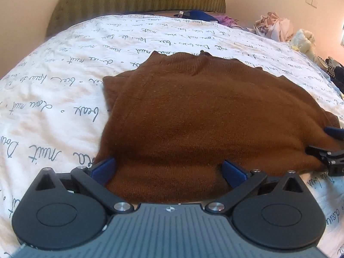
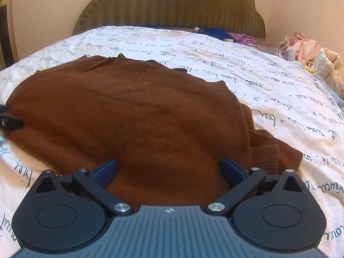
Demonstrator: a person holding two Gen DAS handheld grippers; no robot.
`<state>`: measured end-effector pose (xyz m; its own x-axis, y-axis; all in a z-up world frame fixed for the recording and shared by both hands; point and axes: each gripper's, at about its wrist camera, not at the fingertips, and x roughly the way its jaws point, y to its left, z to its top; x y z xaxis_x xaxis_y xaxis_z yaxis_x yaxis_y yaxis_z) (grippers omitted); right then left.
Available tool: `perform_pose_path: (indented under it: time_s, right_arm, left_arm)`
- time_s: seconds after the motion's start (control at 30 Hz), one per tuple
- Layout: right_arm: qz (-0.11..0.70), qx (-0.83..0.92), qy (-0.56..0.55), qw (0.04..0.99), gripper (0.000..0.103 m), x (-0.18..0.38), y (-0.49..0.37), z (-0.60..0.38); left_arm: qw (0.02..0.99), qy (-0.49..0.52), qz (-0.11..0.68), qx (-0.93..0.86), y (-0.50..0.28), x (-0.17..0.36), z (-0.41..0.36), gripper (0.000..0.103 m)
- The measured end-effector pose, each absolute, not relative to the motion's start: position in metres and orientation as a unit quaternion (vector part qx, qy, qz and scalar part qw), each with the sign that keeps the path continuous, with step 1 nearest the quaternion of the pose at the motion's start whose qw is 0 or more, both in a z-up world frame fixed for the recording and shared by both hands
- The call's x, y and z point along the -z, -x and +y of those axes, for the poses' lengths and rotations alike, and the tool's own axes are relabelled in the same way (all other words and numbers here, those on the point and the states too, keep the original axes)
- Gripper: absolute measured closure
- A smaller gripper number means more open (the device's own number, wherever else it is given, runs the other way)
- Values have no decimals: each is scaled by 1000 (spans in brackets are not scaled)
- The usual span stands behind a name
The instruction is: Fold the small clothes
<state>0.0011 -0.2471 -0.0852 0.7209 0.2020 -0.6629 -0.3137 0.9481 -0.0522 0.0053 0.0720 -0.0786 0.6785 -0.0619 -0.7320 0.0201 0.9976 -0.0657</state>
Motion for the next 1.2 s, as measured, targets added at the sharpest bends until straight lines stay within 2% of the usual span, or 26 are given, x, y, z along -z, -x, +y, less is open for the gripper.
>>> perform_pose_path:
  time_s: [0.47,0.53,0.63,0.73,0.8,0.93,1.07,1.1,1.13,1.17,1.2]
  right_arm:
    - [325,-168,40,930,0,37,-5,-204]
    - [320,-180,39,929,0,38,-7,-194]
    - [325,-193,36,925,0,41,-10,-180]
    - [330,-202,34,922,0,45,-9,-171]
    - [329,-207,31,921,0,47,-7,-169]
    - [323,-210,7,923,0,47,-6,-176]
    - [321,-216,-5,922,0,45,-9,-181]
    - [319,-219,-8,922,0,43,-10,-183]
    - [317,-222,-10,922,0,41,-10,-185]
    - [313,-222,-13,923,0,38,-10,-186]
    - [308,-221,-17,925,0,36,-9,-188]
  left_arm:
    - [907,90,412,20,6,67,106,0]
    - [899,140,413,23,10,69,125,0]
    - [874,272,399,49,20,73,164,0]
    - [805,435,391,99,23,88,204,0]
    - [766,495,392,117,20,98,217,0]
    - [744,529,389,120,10,102,223,0]
    - [749,516,398,121,-2,96,205,2]
    - [750,509,404,121,-4,96,200,4]
    - [753,505,406,116,-5,96,195,18]
    - [755,503,407,109,-7,99,192,42]
    - [753,505,408,108,-10,104,190,57]
